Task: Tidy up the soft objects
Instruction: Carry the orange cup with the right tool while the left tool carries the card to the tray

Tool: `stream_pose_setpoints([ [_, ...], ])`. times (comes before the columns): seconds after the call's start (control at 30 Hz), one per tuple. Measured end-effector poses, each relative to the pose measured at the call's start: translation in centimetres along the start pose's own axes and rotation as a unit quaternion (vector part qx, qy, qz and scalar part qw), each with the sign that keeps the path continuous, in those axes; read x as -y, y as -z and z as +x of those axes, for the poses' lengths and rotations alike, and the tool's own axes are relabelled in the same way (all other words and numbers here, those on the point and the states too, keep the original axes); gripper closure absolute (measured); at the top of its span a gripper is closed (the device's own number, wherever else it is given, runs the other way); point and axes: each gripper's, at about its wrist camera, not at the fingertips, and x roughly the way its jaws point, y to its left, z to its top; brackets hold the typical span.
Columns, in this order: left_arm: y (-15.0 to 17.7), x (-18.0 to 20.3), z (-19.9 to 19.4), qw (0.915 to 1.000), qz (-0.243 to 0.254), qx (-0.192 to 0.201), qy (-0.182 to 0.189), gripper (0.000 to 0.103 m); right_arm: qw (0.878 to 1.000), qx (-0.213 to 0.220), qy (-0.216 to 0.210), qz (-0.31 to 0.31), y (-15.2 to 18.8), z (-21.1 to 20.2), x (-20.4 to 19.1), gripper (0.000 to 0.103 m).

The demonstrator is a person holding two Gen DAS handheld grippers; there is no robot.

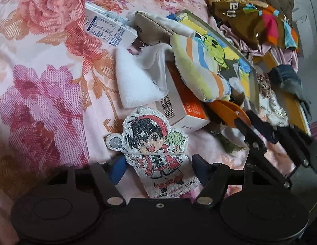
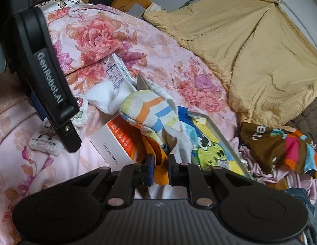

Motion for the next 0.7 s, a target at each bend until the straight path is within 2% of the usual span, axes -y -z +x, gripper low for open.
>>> stream_pose_setpoints([
  [0.13, 0.3, 0.3, -0.8, 0.9998, 0.009, 0.009, 0.012, 0.033, 1.000, 0.009, 0.018, -0.007, 0.0, -1.0, -0.3, 0.090],
  [0.37, 1.3, 2.4, -2.9, 0.9940, 0.084, 0.063, 0.031, 0.033, 0.997, 0.040, 0.062, -0.011, -0.4, -3.0, -0.5, 0.090],
  [0.47, 1.4, 2.6, -3.4, 0.9931, 0.087, 0.069, 0.038, 0.033, 0.996, 0.046, 0.078, -0.011, -0.5, -3.6, -0.4, 0.091],
  [0.7, 1.8, 2.7, -4.2, 0.9921, 0.087, 0.083, 0.035, 0.033, 0.996, 0.045, 0.080, -0.008, -0.4, -3.9, -0.2, 0.093],
])
